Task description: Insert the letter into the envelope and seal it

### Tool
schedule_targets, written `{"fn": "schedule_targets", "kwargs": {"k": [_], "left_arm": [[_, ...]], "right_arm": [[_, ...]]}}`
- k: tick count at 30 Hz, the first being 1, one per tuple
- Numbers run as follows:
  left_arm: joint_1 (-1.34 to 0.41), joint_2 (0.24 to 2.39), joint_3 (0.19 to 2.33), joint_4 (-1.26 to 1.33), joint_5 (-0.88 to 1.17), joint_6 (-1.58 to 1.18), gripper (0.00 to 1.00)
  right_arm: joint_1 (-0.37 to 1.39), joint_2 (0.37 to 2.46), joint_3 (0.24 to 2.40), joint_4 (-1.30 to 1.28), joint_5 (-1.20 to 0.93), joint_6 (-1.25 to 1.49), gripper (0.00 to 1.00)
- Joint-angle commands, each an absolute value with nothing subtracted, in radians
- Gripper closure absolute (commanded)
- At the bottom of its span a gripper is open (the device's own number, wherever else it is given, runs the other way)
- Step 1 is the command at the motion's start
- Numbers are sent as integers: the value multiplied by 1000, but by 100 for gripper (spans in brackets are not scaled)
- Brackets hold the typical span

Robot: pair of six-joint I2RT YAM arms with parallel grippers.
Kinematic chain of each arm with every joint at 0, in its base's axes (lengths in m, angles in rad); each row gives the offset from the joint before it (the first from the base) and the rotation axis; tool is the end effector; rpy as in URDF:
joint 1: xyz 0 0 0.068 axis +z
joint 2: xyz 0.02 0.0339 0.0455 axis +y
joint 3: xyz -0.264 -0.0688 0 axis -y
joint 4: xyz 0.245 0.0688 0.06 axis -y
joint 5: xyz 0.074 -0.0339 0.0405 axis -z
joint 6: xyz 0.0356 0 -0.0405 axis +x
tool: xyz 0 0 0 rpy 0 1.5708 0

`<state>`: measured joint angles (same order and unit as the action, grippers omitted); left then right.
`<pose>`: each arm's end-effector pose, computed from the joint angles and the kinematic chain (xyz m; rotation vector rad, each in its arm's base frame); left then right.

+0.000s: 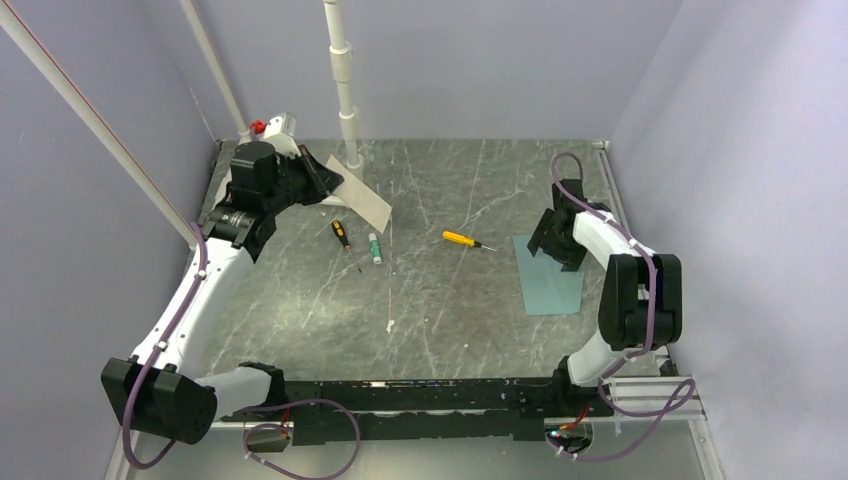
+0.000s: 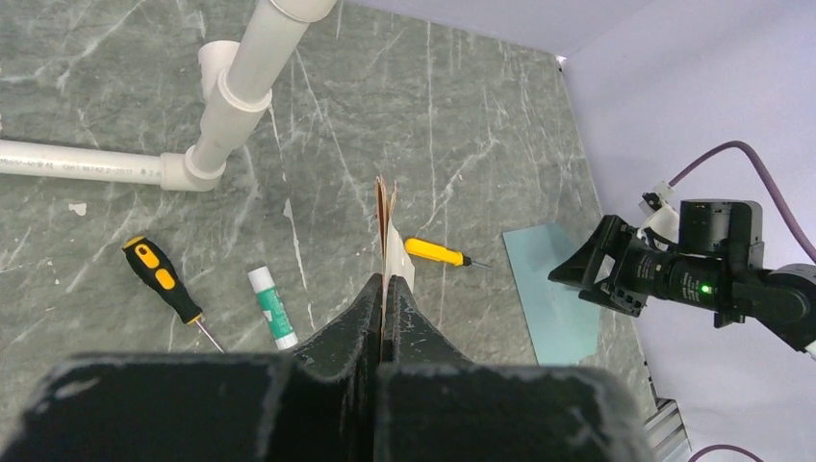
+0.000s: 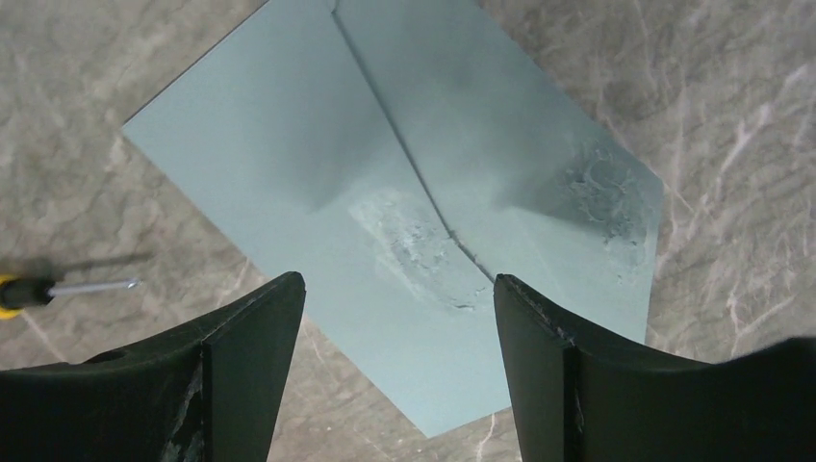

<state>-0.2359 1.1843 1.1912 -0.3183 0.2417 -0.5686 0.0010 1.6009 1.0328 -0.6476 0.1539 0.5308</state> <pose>0.2590 -0.0710 0.3865 -0.1520 1.9421 -0.7704 0.3047 -0.0052 0.1938 0.7590 2.6522 -0.0751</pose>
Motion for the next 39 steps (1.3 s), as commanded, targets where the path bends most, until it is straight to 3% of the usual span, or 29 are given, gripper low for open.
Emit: {"fn": "schedule_targets", "kwargs": {"k": [1, 13, 23, 39], "left_arm": [[-233, 1165, 1185, -284, 268, -560, 97], [-233, 1163, 1195, -305, 246, -526, 98], [-230, 1160, 1194, -326, 235, -515, 97], [-230, 1156, 1211, -327, 219, -500, 97]], "right_arm": [[5, 1627, 1044, -638, 280, 599, 24], [-25, 1656, 968, -617, 175, 627, 25], [-8, 1657, 868, -649, 39, 675, 32], [312, 1629, 799, -782, -48, 806, 35]]}}
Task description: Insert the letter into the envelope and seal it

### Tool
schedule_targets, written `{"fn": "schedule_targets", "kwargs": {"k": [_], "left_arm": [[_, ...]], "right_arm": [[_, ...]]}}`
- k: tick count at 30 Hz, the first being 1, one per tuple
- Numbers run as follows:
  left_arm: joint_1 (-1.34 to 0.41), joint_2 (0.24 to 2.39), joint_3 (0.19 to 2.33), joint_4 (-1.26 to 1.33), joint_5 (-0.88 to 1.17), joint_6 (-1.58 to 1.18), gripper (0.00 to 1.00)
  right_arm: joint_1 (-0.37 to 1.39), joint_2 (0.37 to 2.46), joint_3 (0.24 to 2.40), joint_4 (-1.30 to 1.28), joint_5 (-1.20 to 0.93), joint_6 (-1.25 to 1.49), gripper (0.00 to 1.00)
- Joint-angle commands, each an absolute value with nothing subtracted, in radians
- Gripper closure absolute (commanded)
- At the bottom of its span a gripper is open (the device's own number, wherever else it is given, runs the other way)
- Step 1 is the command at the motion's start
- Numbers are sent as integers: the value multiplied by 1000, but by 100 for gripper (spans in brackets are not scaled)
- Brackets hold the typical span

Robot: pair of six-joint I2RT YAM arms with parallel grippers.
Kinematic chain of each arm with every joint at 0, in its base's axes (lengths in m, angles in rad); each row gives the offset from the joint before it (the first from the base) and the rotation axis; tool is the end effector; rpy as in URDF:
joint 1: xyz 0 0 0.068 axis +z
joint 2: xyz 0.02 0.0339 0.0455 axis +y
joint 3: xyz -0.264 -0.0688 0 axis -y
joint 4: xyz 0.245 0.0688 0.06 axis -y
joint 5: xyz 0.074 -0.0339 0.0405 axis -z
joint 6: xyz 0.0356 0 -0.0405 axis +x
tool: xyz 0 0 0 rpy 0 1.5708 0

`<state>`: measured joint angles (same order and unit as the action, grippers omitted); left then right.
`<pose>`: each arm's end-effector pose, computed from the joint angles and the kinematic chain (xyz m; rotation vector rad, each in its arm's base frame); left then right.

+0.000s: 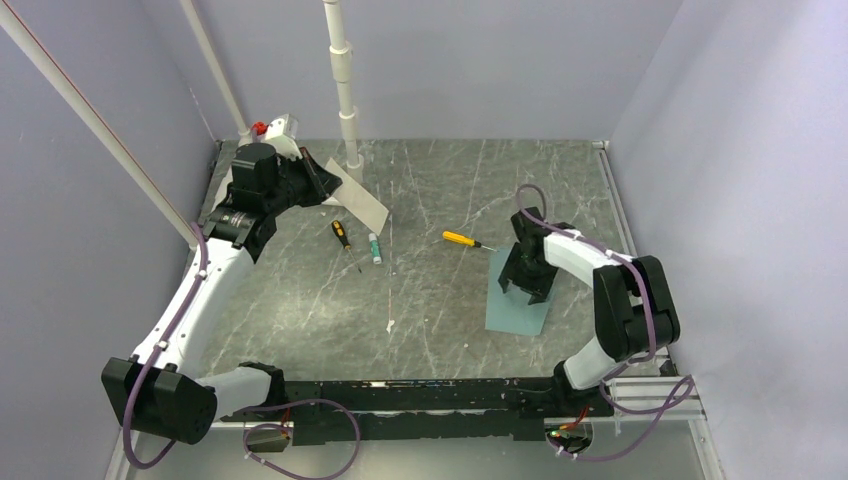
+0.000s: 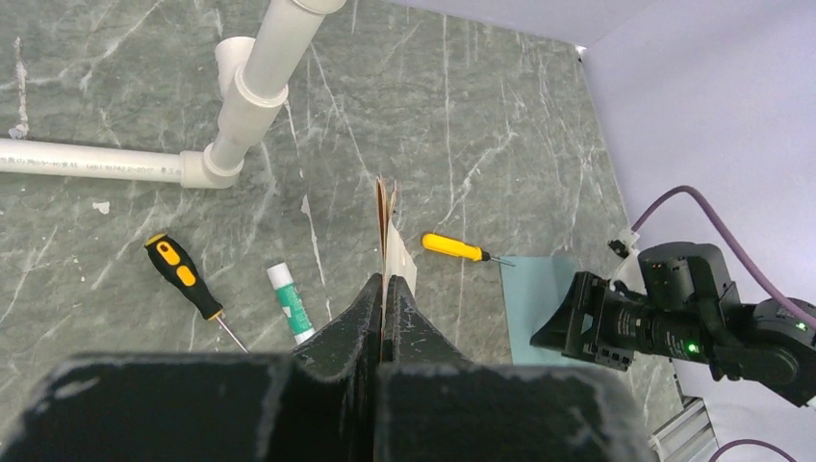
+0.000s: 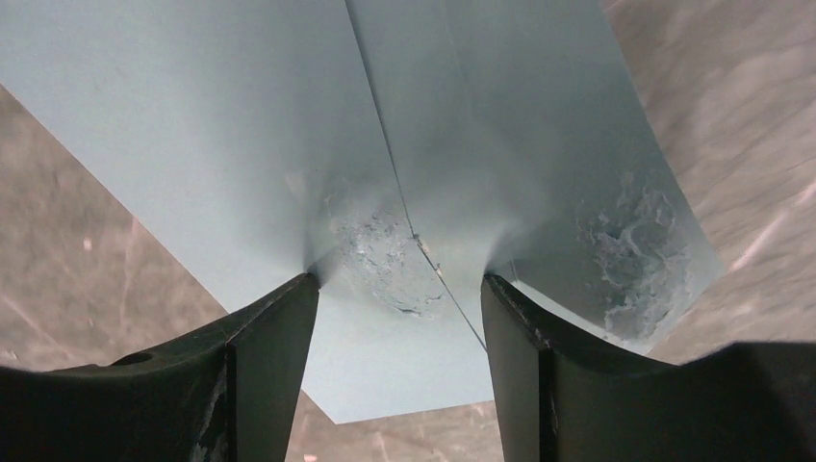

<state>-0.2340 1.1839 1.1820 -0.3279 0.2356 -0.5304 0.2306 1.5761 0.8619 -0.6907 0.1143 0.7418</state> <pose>0.2590 -0.0703 0.3823 -0.1251 1.9569 -0.7353 0.2578 0.0564 0.1545 0.7572 2.8425 -0.0345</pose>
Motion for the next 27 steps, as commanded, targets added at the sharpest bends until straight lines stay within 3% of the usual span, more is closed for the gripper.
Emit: {"fn": "schedule_targets", "kwargs": {"k": [1, 27], "left_arm": [[-230, 1158, 1211, -328, 220, -500, 98], [-231, 1148, 1194, -329, 234, -505, 97]], "right_arm": [[331, 1631, 802, -786, -63, 808, 35], [740, 1899, 1188, -609, -179, 648, 35]]}}
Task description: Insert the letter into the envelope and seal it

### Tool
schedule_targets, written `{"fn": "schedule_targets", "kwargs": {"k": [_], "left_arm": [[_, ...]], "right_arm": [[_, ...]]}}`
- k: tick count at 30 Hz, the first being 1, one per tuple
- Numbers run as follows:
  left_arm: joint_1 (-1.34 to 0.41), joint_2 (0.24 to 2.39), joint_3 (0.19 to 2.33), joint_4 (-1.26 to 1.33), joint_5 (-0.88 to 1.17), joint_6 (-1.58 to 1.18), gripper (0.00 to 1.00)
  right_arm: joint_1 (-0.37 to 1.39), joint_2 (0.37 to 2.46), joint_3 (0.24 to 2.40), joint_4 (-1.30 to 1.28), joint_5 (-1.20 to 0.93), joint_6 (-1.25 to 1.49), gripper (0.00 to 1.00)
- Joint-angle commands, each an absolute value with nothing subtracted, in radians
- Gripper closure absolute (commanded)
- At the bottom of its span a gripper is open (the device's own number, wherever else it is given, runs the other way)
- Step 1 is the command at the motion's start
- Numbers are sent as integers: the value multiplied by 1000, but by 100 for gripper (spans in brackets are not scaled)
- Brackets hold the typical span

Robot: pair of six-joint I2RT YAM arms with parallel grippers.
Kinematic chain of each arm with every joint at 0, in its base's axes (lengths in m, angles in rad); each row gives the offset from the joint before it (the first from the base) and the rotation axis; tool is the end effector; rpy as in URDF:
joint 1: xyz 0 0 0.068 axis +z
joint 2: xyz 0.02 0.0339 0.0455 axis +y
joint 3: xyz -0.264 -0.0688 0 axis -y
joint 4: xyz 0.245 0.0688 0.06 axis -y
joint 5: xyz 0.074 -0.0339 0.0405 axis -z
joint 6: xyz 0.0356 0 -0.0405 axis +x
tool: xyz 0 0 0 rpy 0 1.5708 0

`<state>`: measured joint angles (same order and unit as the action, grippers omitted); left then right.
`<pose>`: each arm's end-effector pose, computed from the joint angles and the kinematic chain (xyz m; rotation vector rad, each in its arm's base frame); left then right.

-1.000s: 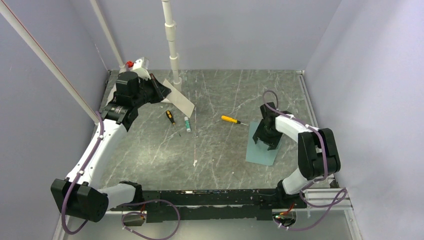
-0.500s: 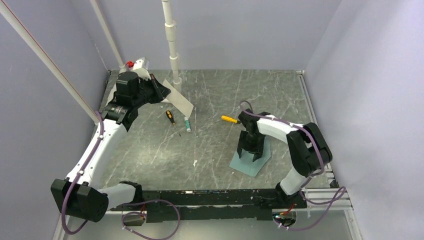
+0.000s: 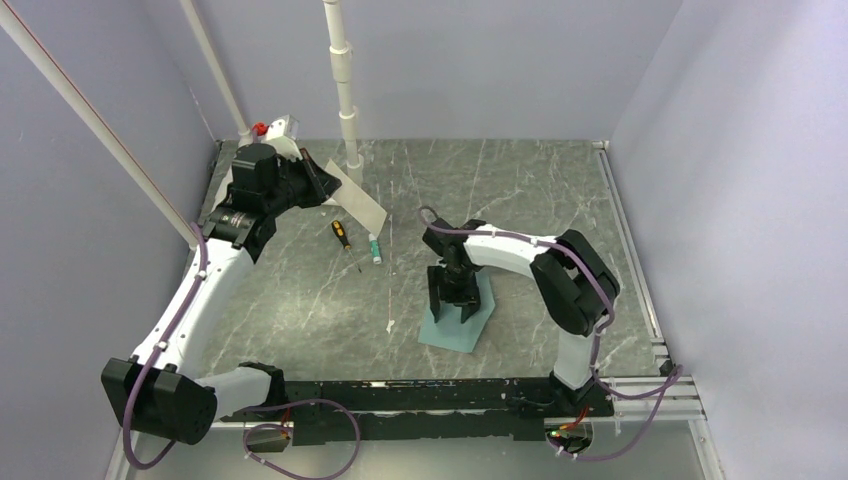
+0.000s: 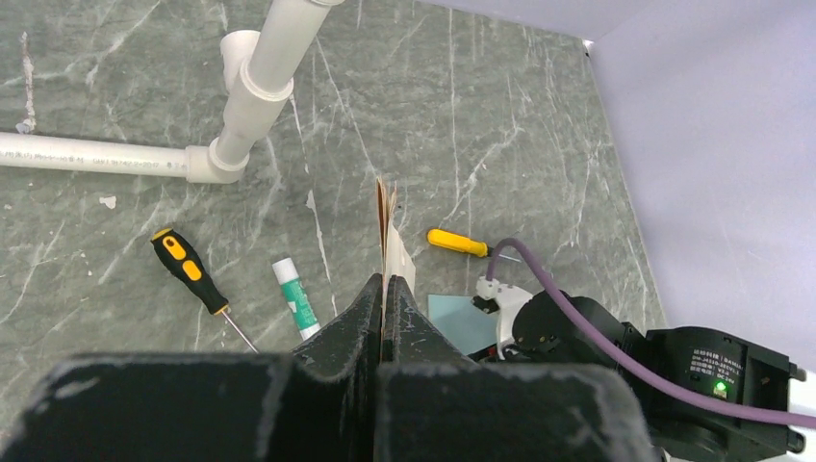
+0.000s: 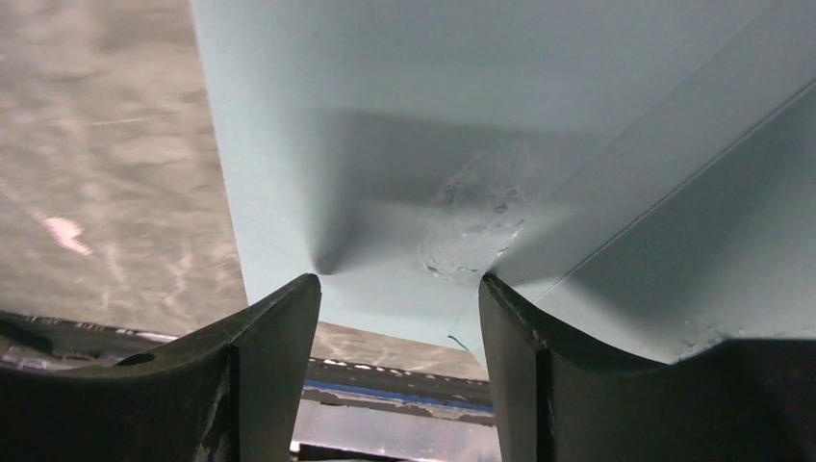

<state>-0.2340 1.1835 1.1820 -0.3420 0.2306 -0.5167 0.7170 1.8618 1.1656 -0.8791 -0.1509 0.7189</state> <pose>0.2585 -0.0700 0.3810 -0.1182 1.9690 -0.7195 0.2390 0.2154 0.1461 -0.0034 -3.0343 -0.1683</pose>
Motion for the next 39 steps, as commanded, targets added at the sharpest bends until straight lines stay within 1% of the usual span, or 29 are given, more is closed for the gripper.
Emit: {"fn": "schedule_targets", "kwargs": {"k": [1, 3, 5, 7, 9, 14, 17, 20, 22, 25, 27, 29, 31, 36, 39], "left_arm": [[-230, 1146, 1193, -330, 235, -503, 98], [-231, 1143, 1190, -328, 237, -501, 97], [-230, 1139, 1187, -329, 241, -499, 98], [-231, 1137, 1192, -331, 251, -494, 98], [-231, 1136, 1196, -326, 270, -485, 98], [-230, 1128, 1207, -296, 396, -424, 98], [-230, 1122, 1223, -303, 493, -354, 98], [-230, 1119, 1259, -327, 622, -276, 98], [-229, 1121, 1288, -331, 756, -235, 98], [-230, 1127, 1325, -295, 1026, -212, 98], [-230, 1135, 1335, -244, 1119, -233, 98], [-230, 1148, 1347, -203, 1182, -252, 97], [-230, 1163, 1363, -184, 1236, -258, 98], [-230, 1199, 1406, -155, 1332, -259, 98], [-230, 1214, 1426, -129, 1362, -276, 98]], "right_arm": [[741, 1899, 1202, -592, -180, 633, 35], [742, 1906, 1237, -577, -182, 604, 36], [741, 1918, 1306, -619, -159, 579, 36], [740, 1889, 1352, -671, -125, 565, 36], [737, 1823, 1382, -701, -128, 544, 35], [717, 1637, 1423, -710, -212, 466, 29], [678, 1543, 1425, -661, -327, 386, 28], [641, 1456, 1423, -555, -464, 300, 25], [631, 1420, 1444, -495, -540, 232, 20], [630, 1438, 1519, -474, -677, 120, 17], [630, 1477, 1593, -516, -749, 65, 17], [630, 1501, 1641, -552, -799, 29, 20], [630, 1501, 1648, -553, -840, 14, 27], [630, 1475, 1631, -516, -935, 39, 54], [630, 1465, 1621, -486, -992, 80, 62]]}}
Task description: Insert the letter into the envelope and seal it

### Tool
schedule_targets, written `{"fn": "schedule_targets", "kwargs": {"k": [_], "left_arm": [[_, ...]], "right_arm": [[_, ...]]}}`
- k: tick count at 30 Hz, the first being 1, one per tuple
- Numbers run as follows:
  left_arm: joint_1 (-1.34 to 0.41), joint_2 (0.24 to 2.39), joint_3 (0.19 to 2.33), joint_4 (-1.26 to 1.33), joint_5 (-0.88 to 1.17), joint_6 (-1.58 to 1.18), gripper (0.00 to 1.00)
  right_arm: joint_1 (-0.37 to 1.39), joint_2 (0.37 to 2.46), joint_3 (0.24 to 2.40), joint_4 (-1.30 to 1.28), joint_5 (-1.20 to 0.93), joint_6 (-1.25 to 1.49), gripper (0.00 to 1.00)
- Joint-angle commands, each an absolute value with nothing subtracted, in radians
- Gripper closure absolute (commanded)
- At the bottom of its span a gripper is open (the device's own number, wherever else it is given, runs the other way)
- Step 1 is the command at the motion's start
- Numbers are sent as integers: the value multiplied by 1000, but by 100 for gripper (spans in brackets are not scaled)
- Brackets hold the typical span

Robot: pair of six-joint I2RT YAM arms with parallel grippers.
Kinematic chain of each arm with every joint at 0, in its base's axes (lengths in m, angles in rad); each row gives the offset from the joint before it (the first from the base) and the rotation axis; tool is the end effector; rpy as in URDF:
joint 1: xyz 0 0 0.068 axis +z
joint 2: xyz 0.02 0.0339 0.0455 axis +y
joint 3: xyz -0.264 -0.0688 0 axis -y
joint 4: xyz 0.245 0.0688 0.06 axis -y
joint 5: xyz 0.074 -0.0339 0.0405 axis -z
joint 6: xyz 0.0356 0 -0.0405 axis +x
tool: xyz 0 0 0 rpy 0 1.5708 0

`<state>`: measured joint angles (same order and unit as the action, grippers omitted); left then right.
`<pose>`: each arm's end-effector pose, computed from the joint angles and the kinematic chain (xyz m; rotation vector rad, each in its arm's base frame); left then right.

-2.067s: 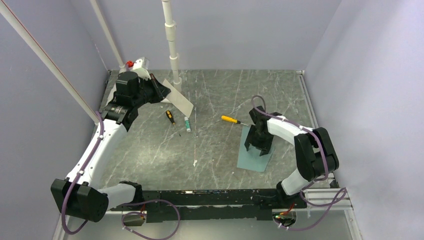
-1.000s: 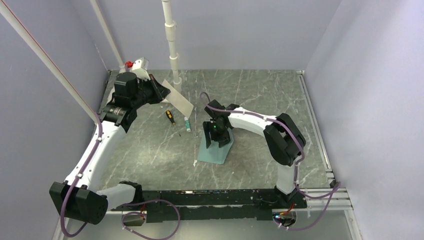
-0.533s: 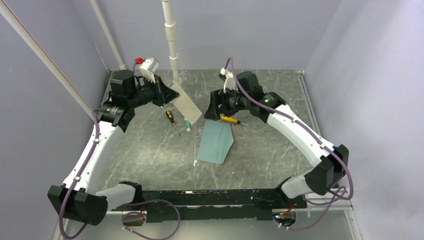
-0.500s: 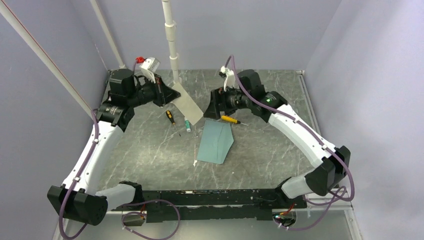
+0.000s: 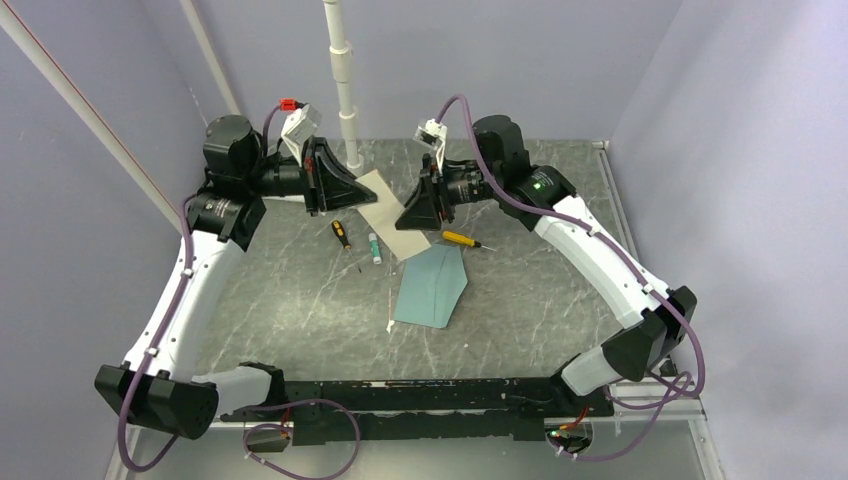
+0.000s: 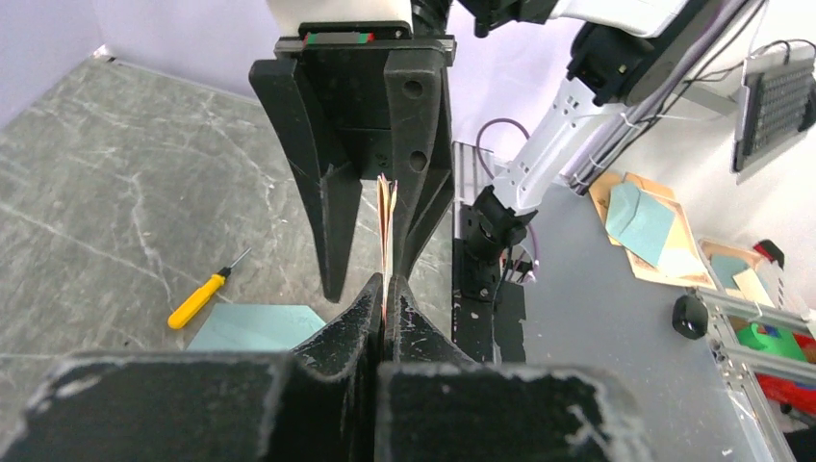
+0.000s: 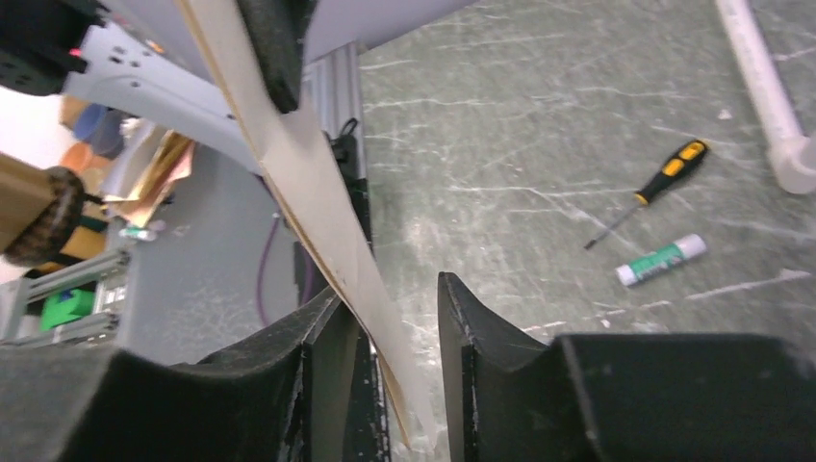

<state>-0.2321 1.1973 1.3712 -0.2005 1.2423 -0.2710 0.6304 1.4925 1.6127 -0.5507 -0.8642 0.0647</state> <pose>0.2259 -0.0880 0.4585 0.9776 1.4627 -1.3503 0.2455 0.2126 0.4251 -1.1199 1.7458 1.2968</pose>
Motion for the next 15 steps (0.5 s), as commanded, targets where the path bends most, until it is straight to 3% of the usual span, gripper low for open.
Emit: {"fn": "schedule_targets", "kwargs": {"k": [1, 5, 9, 10, 13, 15], "left_arm": [[-230, 1216, 1427, -122, 1366, -280, 98], [-230, 1223, 1430, -111, 1353, -279, 98], [-230, 1225, 1425, -92, 1306, -293, 96], [-230, 1224, 1427, -99, 1278, -292, 86], [-230, 1215, 1430, -147, 1153, -274, 36], [-230, 1202, 1420, -167, 1030, -281, 21]], "right_arm": [[630, 1454, 1604, -454, -1006, 102, 63], [630, 1427, 1548, -334, -1040, 187, 71], [630, 1423, 1555, -307, -1044, 218, 100], [630, 1420, 1556, -302, -1028, 229, 100], [607, 1411, 1544, -250, -961, 302, 100], [572, 1395, 1504, -147, -915, 406, 100]]}}
